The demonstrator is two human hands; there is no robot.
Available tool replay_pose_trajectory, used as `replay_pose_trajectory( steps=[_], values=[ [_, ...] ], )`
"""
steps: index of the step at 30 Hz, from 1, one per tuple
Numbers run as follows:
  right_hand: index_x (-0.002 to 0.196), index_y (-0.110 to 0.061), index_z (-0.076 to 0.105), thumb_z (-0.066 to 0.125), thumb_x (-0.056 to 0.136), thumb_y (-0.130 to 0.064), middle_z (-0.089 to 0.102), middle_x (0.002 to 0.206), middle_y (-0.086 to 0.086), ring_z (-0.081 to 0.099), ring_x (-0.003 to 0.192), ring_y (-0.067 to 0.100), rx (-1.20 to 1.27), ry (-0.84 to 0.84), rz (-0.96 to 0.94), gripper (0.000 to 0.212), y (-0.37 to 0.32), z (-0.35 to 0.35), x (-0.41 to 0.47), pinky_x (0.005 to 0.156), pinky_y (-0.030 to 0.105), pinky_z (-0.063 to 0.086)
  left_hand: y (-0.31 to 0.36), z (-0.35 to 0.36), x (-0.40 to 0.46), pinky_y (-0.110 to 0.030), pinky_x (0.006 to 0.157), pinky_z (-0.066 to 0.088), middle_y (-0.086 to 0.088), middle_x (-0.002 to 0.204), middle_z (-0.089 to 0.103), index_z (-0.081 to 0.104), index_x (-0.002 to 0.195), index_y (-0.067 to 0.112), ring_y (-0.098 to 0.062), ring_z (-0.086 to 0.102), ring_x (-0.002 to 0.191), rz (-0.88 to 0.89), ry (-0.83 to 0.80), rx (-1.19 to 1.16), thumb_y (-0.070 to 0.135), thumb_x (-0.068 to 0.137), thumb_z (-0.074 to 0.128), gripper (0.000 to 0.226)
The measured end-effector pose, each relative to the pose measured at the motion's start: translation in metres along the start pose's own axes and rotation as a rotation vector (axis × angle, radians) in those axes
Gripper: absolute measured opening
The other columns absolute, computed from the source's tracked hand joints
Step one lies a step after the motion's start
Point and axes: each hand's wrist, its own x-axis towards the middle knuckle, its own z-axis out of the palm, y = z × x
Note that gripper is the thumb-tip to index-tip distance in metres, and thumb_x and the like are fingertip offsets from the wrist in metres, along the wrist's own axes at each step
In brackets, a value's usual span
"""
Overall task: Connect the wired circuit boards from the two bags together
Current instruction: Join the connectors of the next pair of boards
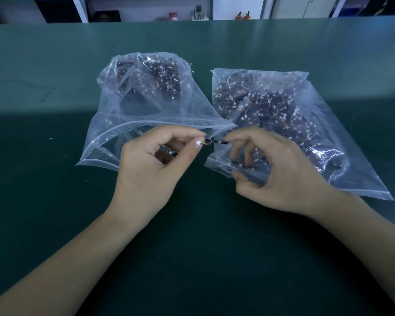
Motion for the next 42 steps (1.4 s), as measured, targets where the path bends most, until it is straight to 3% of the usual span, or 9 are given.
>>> replay_pose_trajectory(
  steps=[4, 9, 14, 19, 24, 30, 34, 36, 42],
  values=[
    [0.127, -0.024, 0.065, 0.071, 0.081, -0.018, 0.064, 0.091, -0.013, 0.063, 0.078, 0.013, -0.025, 0.007, -0.007, 0.047, 0.002, -0.001, 0.000, 0.075, 0.042, 0.057, 0.002, -0.001, 0.001, -0.046, 0.063, 0.057, 0.010, 0.097, 0.076, 0.079, 0.107, 0.028, -0.018, 0.071, 0.083, 0.029, -0.033, 0.040, 0.023, 0.103, 0.069, 0.011],
    [0.123, -0.020, 0.069, 0.074, 0.087, -0.005, 0.066, 0.091, -0.013, 0.063, 0.077, 0.014, 0.012, 0.113, -0.012, 0.040, 0.007, -0.002, 0.002, 0.076, 0.029, 0.054, 0.002, -0.001, 0.001, -0.022, 0.063, 0.049, 0.006, 0.093, 0.071, 0.076, 0.100, 0.014, -0.020, 0.068, 0.083, 0.202, -0.112, 0.167, 0.010, 0.103, 0.069, 0.009],
    [0.121, -0.016, 0.071, 0.077, 0.088, -0.002, 0.068, 0.092, -0.011, 0.062, 0.074, 0.013, 0.002, 0.153, -0.054, 0.037, 0.009, 0.001, 0.001, 0.075, 0.018, 0.048, -0.002, 0.003, -0.001, -0.035, 0.061, 0.052, 0.003, 0.093, 0.068, 0.080, 0.099, 0.012, -0.017, 0.067, 0.082, 0.376, -0.145, 0.320, 0.011, 0.102, 0.073, 0.008],
    [0.117, -0.011, 0.072, 0.077, 0.089, 0.000, 0.069, 0.090, -0.007, 0.062, 0.072, 0.014, 0.028, 0.188, -0.079, 0.031, 0.007, 0.004, 0.001, 0.073, 0.020, 0.050, -0.002, 0.012, 0.002, -0.040, 0.054, 0.052, 0.004, 0.089, 0.068, 0.081, 0.089, 0.015, -0.013, 0.063, 0.078, 0.485, -0.059, 0.506, 0.018, 0.101, 0.076, 0.013],
    [0.116, -0.010, 0.073, 0.076, 0.089, 0.000, 0.069, 0.090, -0.005, 0.061, 0.071, 0.015, 0.039, 0.202, -0.089, 0.029, 0.007, 0.007, 0.001, 0.073, 0.018, 0.049, 0.001, 0.019, 0.004, -0.031, 0.042, 0.040, 0.004, 0.076, 0.058, 0.078, 0.084, 0.024, -0.018, 0.060, 0.067, 0.578, -0.105, 0.827, 0.014, 0.095, 0.078, 0.015],
    [0.118, -0.014, 0.072, 0.077, 0.088, 0.001, 0.068, 0.091, -0.007, 0.059, 0.070, 0.016, 0.053, 0.177, -0.076, 0.034, 0.007, 0.011, 0.000, 0.070, 0.022, 0.050, 0.003, 0.022, -0.001, -0.028, 0.044, 0.042, 0.008, 0.074, 0.062, 0.081, 0.096, 0.028, -0.019, 0.066, 0.064, 0.513, -0.242, 0.766, 0.018, 0.097, 0.073, 0.013],
    [0.117, -0.014, 0.072, 0.072, 0.088, -0.003, 0.066, 0.089, -0.008, 0.059, 0.069, 0.015, 0.067, 0.199, -0.049, 0.031, 0.006, 0.010, 0.000, 0.070, 0.024, 0.051, 0.007, 0.011, 0.001, -0.029, 0.053, 0.042, 0.016, 0.064, 0.053, 0.068, 0.087, 0.024, -0.010, 0.051, 0.059, 0.333, -0.209, 0.551, 0.025, 0.093, 0.061, 0.009],
    [0.117, -0.015, 0.072, 0.070, 0.087, -0.005, 0.065, 0.088, -0.008, 0.059, 0.069, 0.016, 0.066, 0.184, -0.038, 0.032, 0.005, 0.011, 0.000, 0.070, 0.024, 0.051, 0.006, 0.002, 0.005, -0.028, 0.054, 0.033, 0.016, 0.059, 0.042, 0.058, 0.082, 0.022, -0.013, 0.044, 0.055, 0.264, -0.181, 0.643, 0.028, 0.091, 0.053, 0.011],
    [0.116, -0.020, 0.072, 0.072, 0.086, -0.005, 0.063, 0.088, -0.011, 0.060, 0.070, 0.019, 0.094, 0.149, -0.005, 0.033, 0.005, 0.014, -0.001, 0.069, 0.026, 0.051, -0.014, -0.020, 0.016, -0.033, 0.062, 0.034, 0.006, 0.077, 0.061, 0.059, 0.089, 0.018, -0.021, 0.053, 0.070, 0.117, -0.068, 0.859, 0.027, 0.101, 0.055, 0.015]
  ],
)
